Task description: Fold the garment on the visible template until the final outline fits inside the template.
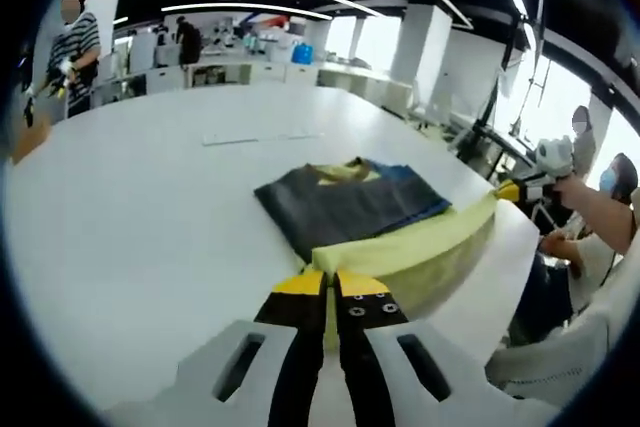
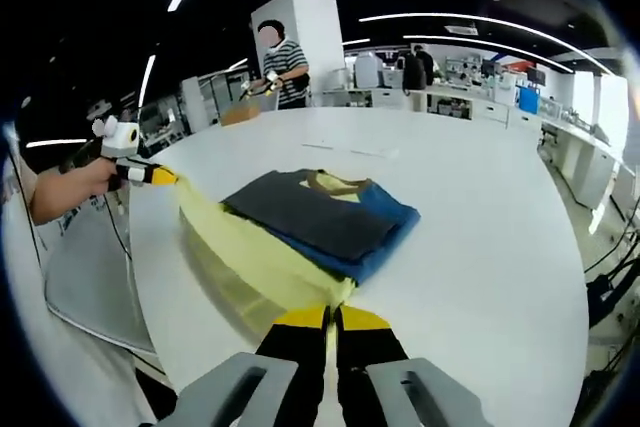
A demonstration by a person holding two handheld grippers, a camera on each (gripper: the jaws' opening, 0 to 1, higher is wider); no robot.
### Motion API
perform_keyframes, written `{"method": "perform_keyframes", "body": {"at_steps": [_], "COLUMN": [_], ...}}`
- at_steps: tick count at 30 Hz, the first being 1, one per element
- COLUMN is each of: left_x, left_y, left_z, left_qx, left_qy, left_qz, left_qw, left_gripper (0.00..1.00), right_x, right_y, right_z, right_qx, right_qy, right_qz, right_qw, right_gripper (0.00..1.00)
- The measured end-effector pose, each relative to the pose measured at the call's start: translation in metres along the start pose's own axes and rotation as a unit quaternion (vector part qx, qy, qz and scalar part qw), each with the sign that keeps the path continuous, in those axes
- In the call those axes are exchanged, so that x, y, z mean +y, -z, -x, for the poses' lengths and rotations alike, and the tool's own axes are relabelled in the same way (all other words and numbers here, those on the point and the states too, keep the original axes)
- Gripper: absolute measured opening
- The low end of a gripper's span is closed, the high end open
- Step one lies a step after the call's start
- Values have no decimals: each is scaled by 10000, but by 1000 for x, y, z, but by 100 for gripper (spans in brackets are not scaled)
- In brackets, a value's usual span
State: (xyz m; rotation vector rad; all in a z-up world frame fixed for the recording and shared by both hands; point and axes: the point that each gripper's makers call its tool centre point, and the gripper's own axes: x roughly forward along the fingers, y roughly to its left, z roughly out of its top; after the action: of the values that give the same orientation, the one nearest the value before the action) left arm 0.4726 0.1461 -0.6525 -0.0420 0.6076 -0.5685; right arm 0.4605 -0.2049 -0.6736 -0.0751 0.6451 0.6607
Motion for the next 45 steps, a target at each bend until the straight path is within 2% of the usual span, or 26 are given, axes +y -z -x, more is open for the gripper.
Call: {"method": "perform_keyframes", "body": {"at_steps": [9,21,45], "left_x": [8,18,45], "left_y": [-23,-41,-74], "left_z": [-10,-24,-63], "left_qx": [-186,-298,-182], "left_qy": [-57,-152,-219], "left_qz": [-102,-172,-268], "left_qw": [9998,9993,9992], "left_gripper": [0,0,0], "right_x": [-14,-30,-64], "right_y": [-19,-36,-72], "right_z": [-4,-17,-52], "right_qx": [-161,-220,89], "right_qy": [115,238,348], "right_qz": [-49,-61,167], "right_qw": [9998,9995,9992], "right_gripper": [0,0,0]}}
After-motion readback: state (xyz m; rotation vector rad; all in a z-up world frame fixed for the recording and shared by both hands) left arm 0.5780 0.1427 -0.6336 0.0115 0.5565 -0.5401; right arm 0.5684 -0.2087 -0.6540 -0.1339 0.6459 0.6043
